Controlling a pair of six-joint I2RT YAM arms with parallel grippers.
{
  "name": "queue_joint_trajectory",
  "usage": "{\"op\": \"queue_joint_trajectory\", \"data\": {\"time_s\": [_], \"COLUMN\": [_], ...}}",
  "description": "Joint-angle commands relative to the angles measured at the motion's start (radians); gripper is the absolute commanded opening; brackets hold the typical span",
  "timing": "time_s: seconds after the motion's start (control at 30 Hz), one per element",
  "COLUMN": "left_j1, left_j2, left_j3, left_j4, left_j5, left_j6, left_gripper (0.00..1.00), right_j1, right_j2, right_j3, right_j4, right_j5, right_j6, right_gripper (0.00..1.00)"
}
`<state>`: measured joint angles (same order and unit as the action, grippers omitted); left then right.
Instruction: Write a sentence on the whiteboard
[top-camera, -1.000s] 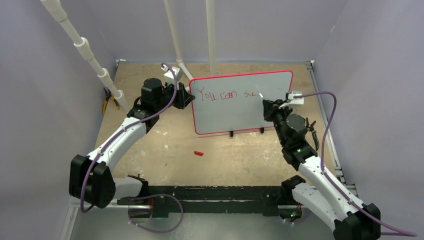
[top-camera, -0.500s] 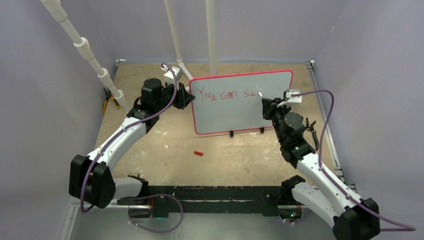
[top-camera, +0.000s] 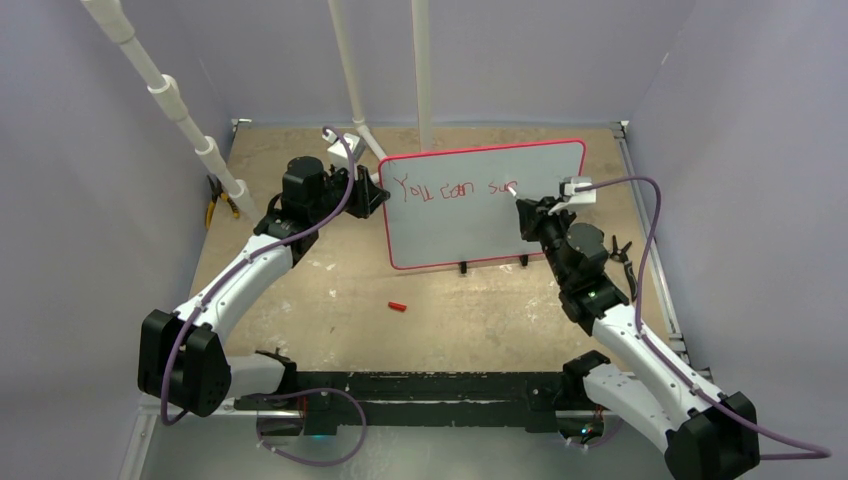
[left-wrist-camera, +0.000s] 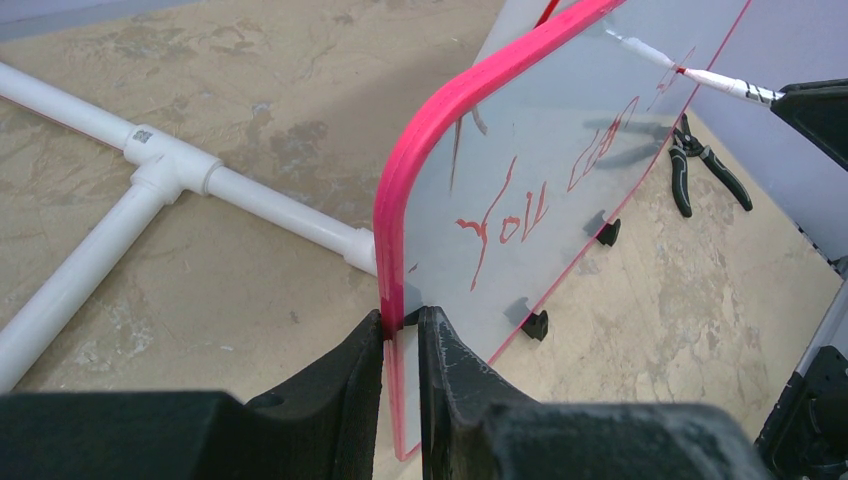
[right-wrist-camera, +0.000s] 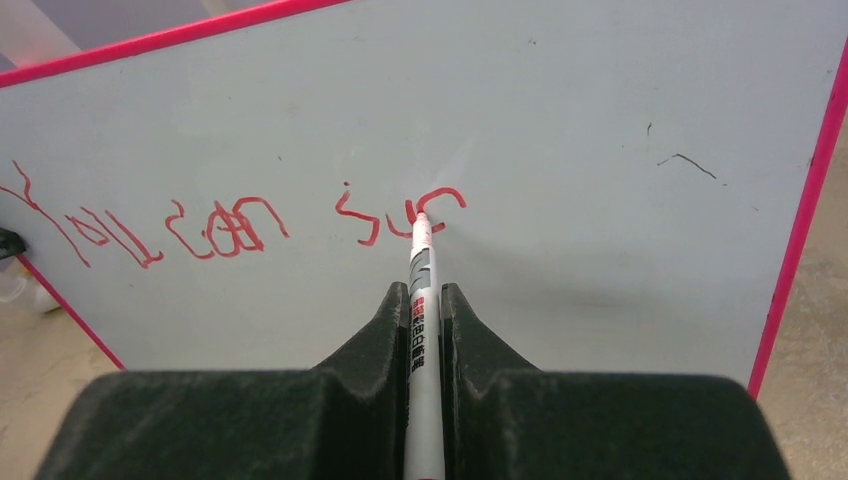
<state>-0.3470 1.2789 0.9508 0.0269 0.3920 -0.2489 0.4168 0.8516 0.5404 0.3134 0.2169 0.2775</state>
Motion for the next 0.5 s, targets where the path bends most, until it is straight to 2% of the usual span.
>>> {"op": "queue_joint_trajectory", "data": {"time_s": [0.0, 0.47], "left_j1": [0.002, 0.002], "left_j2": [-0.027, -0.033], "left_j3": [-0.005, -0.005], "left_j4": [0.021, 0.018], "left_j5": [0.035, 0.033], "left_j6": [0.007, 0.008], "left_gripper": [0.17, 0.16], "right_j1": [-0.005, -0.004], "right_j2": [0.004, -0.010], "right_j3": [0.031, 0.040], "right_j4": [-0.041, -0.088], "right_j5": [0.024, 0.147], "right_j6": [0.011, 0.034], "right_gripper": [0.00, 0.00]}}
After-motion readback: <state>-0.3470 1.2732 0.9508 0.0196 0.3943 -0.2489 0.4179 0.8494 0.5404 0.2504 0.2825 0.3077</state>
